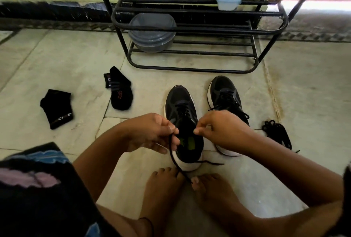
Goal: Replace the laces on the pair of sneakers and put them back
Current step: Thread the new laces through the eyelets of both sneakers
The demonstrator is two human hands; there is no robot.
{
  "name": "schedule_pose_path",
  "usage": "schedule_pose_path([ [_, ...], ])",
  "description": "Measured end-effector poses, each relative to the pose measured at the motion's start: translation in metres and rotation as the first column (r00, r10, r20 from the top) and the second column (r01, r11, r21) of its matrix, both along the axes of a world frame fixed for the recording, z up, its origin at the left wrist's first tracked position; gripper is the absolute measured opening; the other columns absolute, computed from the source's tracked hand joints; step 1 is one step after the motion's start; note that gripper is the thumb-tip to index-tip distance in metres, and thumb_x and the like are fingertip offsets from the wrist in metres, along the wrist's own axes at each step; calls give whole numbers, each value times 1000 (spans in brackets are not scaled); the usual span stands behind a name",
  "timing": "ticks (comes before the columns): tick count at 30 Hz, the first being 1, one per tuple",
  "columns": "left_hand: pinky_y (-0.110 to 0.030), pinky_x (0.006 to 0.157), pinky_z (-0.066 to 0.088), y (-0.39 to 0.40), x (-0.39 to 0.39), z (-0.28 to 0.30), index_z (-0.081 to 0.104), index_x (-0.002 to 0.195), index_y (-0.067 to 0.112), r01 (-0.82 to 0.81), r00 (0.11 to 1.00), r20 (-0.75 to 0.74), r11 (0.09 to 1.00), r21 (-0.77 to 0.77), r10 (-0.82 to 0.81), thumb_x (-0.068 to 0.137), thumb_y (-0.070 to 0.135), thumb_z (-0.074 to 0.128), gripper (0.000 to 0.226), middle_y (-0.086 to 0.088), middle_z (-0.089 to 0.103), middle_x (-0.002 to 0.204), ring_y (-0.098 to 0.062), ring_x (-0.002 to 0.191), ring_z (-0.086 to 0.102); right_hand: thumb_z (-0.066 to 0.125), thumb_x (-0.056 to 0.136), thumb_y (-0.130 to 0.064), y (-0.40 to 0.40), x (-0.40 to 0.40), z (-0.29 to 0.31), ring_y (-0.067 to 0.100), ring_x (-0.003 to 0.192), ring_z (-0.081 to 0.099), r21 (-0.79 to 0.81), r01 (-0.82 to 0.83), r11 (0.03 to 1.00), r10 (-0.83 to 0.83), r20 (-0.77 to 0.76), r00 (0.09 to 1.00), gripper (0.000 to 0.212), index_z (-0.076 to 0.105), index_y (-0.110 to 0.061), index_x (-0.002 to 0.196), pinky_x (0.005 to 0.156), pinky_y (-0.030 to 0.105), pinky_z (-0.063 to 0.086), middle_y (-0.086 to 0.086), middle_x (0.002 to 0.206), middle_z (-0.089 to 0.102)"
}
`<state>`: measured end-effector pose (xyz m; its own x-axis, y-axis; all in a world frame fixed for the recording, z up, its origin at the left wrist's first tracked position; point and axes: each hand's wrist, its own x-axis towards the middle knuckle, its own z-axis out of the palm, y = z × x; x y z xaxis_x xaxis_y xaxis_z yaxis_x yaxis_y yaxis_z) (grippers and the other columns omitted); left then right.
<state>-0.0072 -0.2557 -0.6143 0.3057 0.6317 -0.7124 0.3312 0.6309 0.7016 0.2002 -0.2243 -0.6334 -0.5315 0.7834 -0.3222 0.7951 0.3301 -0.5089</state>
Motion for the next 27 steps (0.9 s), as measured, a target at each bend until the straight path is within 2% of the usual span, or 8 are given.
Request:
schedule_pose_path([
  [1,-28,71,54,-2,3,-2,60,93,11,77,997,-2,997,-5,-77,99,18,45,18,-5,71,83,-18,82,68,55,93,-37,0,0,-3,5,73,61,-64,91,994,-97,-107,990,24,72,-19,90,67,19,47,-5,84,68],
  [3,-27,74,52,-5,10,-9,62,93,14,194,980,-44,981,-7,-194,97,18,49,15,-3,72,89,-16,85,67,53,94,-31,-6,-4,-6,10,62,59,-399,198,895,-326,-284,902,26,72,-13,88,57,19,44,0,82,70],
  [6,-24,71,49,-10,23,-25,67,91,21,335,923,-221,940,67,-314,94,20,55,12,-1,70,93,-11,83,62,49,96,-34,-13,-7,-16,15,53,53,-741,192,644,-536,-257,804,34,69,-6,93,46,21,40,6,79,68],
  [12,-15,62,47,-5,27,-29,72,89,21,461,853,-349,873,157,-387,90,29,62,13,6,71,82,-1,70,61,57,93,-20,-11,-18,-32,10,42,41,-785,294,545,-602,-123,789,20,68,-4,95,38,19,30,3,63,63],
  [15,-21,66,47,10,21,-26,69,92,22,438,795,-556,864,247,-244,93,31,56,16,11,64,76,-6,72,60,60,91,-17,-12,-16,-36,10,40,40,-778,301,551,-592,-110,799,14,67,-5,94,37,19,30,3,65,64],
  [18,-25,74,41,27,25,-34,58,118,32,552,644,-759,742,380,-91,95,27,51,25,7,51,91,-12,86,50,62,90,-16,-13,-14,-38,12,40,41,-753,291,590,-545,-105,832,12,66,-5,92,37,19,32,3,61,62],
  [22,-29,67,40,30,34,-54,51,124,35,763,430,-894,578,287,-123,97,27,45,28,0,45,110,-18,99,48,60,91,-16,-12,-14,-39,13,41,41,-725,257,639,-488,-123,864,13,68,-5,90,38,18,34,4,60,59],
  [27,-27,66,38,30,28,-59,56,108,29,714,537,-841,565,414,-63,96,32,48,14,6,42,100,-12,93,45,60,92,-19,-12,-12,-41,12,41,41,-717,234,657,-458,-133,879,15,68,-7,89,39,18,35,3,58,58],
])
